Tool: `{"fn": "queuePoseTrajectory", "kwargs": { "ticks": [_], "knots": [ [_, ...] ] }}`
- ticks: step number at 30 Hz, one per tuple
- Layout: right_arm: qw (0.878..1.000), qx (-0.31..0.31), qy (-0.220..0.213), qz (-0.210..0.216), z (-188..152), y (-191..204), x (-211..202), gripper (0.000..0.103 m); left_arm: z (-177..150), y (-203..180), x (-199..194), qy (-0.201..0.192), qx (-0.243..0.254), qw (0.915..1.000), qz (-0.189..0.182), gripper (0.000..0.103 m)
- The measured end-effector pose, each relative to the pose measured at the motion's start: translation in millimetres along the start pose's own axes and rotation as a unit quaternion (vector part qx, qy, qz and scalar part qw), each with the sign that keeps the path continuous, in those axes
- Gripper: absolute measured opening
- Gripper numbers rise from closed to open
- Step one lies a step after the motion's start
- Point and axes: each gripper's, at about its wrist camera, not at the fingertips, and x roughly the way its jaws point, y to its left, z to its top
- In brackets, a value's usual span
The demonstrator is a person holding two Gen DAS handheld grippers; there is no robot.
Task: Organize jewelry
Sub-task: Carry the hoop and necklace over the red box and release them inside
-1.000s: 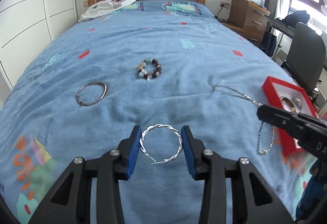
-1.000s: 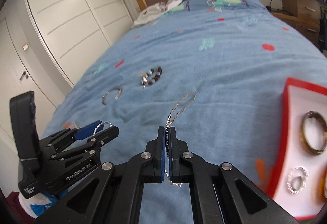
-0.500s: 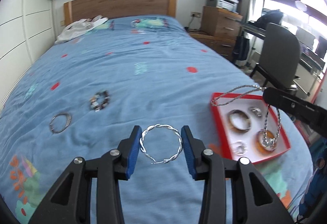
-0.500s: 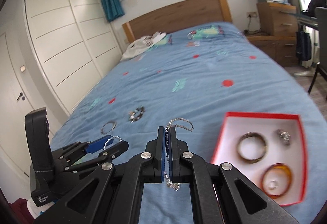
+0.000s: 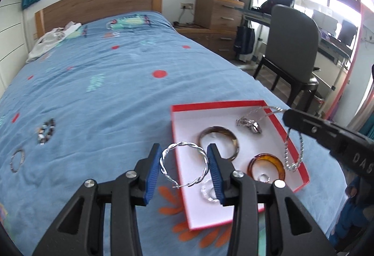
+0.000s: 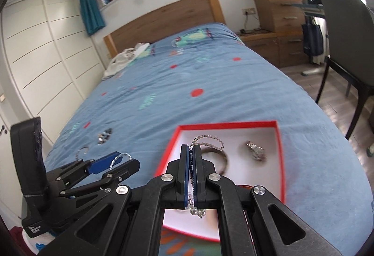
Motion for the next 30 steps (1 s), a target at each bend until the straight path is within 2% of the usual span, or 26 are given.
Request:
{"fn": "queuePoseTrajectory", "kwargs": {
  "ticks": [6, 13, 20, 30],
  "knots": [
    [0.999, 0.018, 0.018, -0.02, -11, -36, 21, 0.003, -5, -25, 43, 0.028, 0.01, 0.9995, -0.013, 0.038],
    [0.998, 0.029, 0.033, -0.034, -22, -61, 38, 0.003, -17, -38, 69, 0.054, 0.015, 0.9982, -0.018, 0.038],
    [0.998, 0.022, 0.049, -0.039, -30, -66, 51, 0.003, -29, -39, 81, 0.073, 0.016, 0.9971, -0.011, 0.038],
    [0.997, 0.013, 0.062, -0.047, -39, -63, 57, 0.004, -32, -43, 82, 0.072, 0.025, 0.9971, -0.004, 0.039]
  ]
}}
